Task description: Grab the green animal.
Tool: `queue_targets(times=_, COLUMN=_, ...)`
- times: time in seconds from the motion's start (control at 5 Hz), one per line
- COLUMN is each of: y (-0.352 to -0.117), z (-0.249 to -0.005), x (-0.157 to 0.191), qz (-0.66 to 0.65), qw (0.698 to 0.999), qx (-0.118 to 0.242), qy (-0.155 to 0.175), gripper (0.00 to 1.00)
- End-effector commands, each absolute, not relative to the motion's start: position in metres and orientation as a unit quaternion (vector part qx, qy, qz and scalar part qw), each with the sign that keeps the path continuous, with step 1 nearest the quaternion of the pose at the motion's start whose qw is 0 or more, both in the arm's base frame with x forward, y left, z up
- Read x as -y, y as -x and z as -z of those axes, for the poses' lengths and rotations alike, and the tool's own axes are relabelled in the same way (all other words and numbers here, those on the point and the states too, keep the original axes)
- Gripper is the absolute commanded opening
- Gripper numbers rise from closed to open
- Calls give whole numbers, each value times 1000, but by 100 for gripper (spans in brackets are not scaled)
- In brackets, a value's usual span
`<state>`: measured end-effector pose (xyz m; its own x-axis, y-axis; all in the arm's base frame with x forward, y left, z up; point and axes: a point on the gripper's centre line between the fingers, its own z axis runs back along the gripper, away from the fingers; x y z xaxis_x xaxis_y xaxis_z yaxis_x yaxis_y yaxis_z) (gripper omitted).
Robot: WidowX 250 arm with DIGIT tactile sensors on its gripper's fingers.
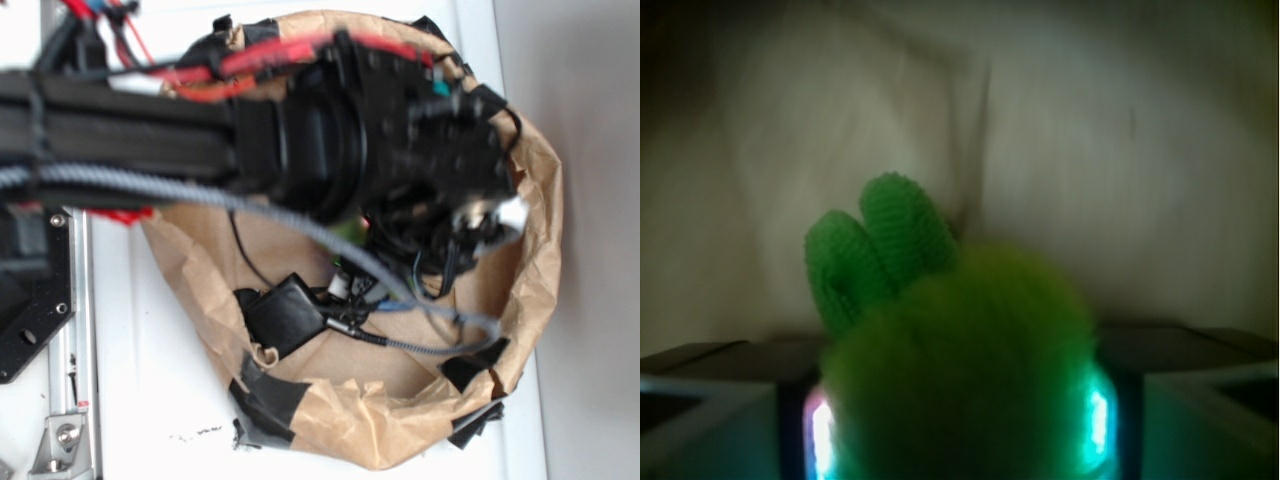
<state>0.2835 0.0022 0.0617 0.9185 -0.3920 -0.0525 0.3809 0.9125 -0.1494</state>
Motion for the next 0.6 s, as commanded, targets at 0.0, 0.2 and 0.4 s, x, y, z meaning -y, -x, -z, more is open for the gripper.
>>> queue_targets(times=0.0, y=-261, z=-177, x=-16, qz=0, qw=994, qx=69, qy=79, gripper=0)
queue_targets(times=0.2, y=-253, z=-202, x=-14, qz=-23, qw=984, qx=146, qy=97, gripper=0)
queue_targets(times=0.4, y=-254, z=-197, x=-15, qz=-19, qw=982, qx=175, qy=62, gripper=0)
